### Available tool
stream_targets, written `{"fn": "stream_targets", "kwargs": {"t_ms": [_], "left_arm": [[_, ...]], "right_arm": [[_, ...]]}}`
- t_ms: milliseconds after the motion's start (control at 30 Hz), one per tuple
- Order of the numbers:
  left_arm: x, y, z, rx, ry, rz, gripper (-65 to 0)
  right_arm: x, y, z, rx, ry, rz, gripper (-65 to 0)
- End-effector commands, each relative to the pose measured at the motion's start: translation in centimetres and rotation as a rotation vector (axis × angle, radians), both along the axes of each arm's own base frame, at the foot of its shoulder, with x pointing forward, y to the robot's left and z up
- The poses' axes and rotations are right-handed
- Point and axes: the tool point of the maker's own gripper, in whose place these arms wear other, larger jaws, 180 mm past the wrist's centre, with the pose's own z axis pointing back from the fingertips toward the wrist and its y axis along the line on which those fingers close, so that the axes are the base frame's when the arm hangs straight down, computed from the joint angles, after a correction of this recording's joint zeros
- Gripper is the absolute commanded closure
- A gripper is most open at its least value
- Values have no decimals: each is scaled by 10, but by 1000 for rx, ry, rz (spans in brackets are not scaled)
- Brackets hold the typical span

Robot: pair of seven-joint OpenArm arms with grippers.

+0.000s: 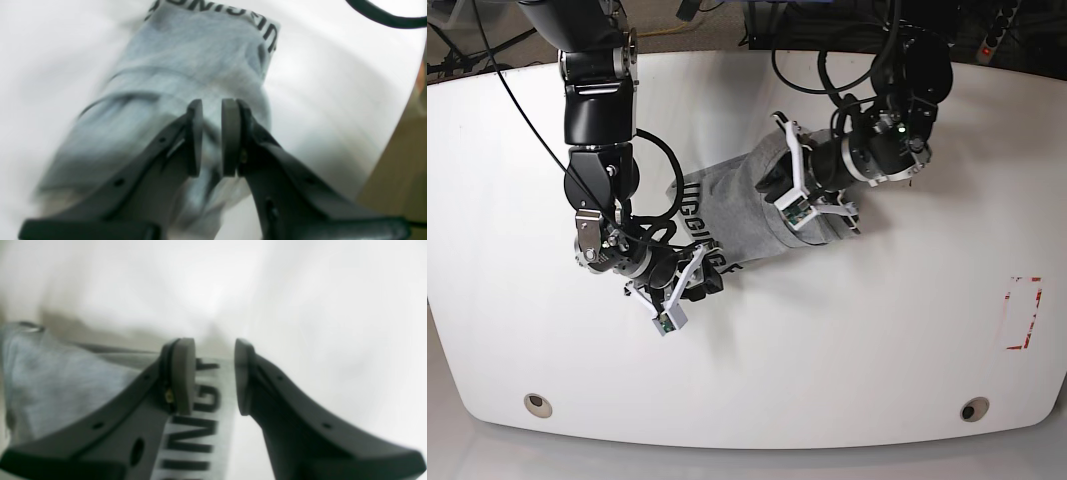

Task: Fold the T-shirt properly
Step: 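Press the folded bundle flat with both grippers, then rotate the folded grey bundle with both grippers to square it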

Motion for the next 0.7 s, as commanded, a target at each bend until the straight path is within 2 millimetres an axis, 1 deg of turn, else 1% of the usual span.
{"fn": "stream_targets", "kwargs": {"t_ms": [0,167,233,367,433,500,633,667], "left_arm": [[5,-8,-5,7,0,1,-93],[2,4,-37,66,76,17,-93],[4,26,-51,109,105,46,-93],[9,56,-65,110,114,105,-93],[7,73,-76,129,126,118,-93],[7,88,-82,155,134,123,-93],[8,110,-88,205,140,128,-93],[8,121,-89,235,137,119,-93]], "right_arm": [[13,-6,5,27,-24,-24,-179],[12,-9,-17,73,4,-60,-179],[7,-13,-27,75,19,-50,-179],[-3,-12,-39,86,39,-19,-179],[-7,-14,-42,92,35,-22,-179],[-11,-24,-47,76,44,-33,-179],[-24,-29,-59,67,70,-39,-178],[-27,-32,-63,62,79,-41,-178]]}}
